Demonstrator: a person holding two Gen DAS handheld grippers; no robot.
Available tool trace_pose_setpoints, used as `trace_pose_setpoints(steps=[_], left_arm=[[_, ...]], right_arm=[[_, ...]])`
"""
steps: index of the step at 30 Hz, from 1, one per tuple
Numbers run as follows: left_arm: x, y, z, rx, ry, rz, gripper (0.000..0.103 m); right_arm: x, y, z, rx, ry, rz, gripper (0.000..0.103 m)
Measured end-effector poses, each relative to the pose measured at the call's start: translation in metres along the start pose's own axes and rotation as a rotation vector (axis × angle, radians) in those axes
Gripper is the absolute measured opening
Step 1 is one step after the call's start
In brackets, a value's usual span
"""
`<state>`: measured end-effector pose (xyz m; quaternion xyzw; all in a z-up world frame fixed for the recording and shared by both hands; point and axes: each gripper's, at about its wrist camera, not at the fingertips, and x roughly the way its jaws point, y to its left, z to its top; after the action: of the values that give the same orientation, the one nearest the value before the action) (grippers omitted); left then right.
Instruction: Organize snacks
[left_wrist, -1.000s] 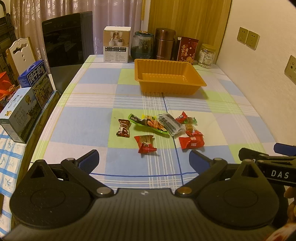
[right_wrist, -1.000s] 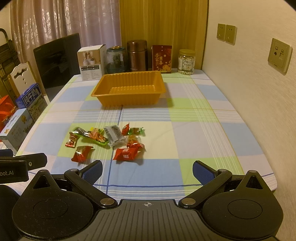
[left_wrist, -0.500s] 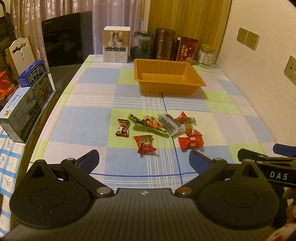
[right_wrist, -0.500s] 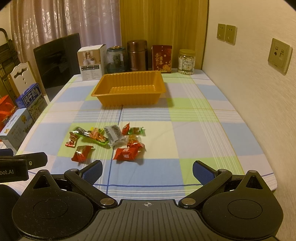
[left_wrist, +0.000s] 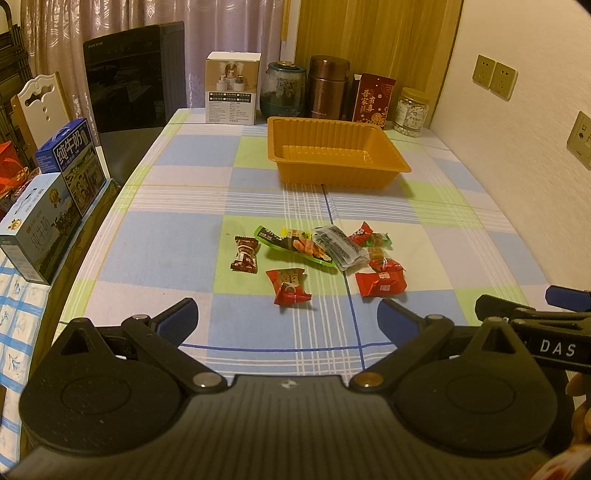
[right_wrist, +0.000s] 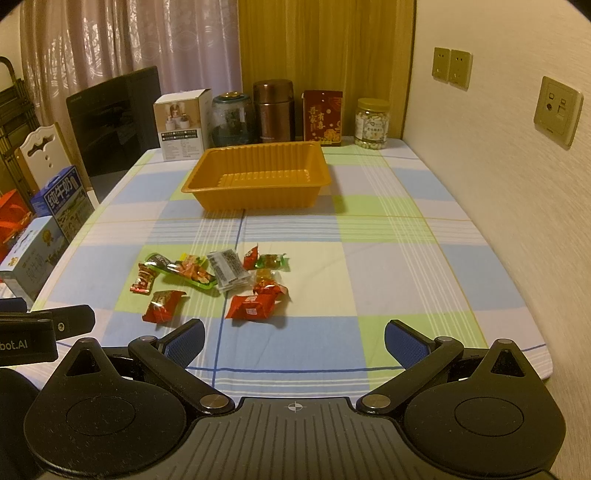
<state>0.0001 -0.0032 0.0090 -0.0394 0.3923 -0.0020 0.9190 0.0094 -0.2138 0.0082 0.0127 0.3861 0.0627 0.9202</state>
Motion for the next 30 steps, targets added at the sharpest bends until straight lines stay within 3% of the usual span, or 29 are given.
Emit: trace_pose_setpoints(steps=[30], left_arm=[[0.0009, 0.0009, 0.0009, -0.001, -0.003, -0.004, 0.103]], right_arm=[[-0.0022, -0.0032, 0.0023, 0.005, -0.004, -0.003, 0.103]])
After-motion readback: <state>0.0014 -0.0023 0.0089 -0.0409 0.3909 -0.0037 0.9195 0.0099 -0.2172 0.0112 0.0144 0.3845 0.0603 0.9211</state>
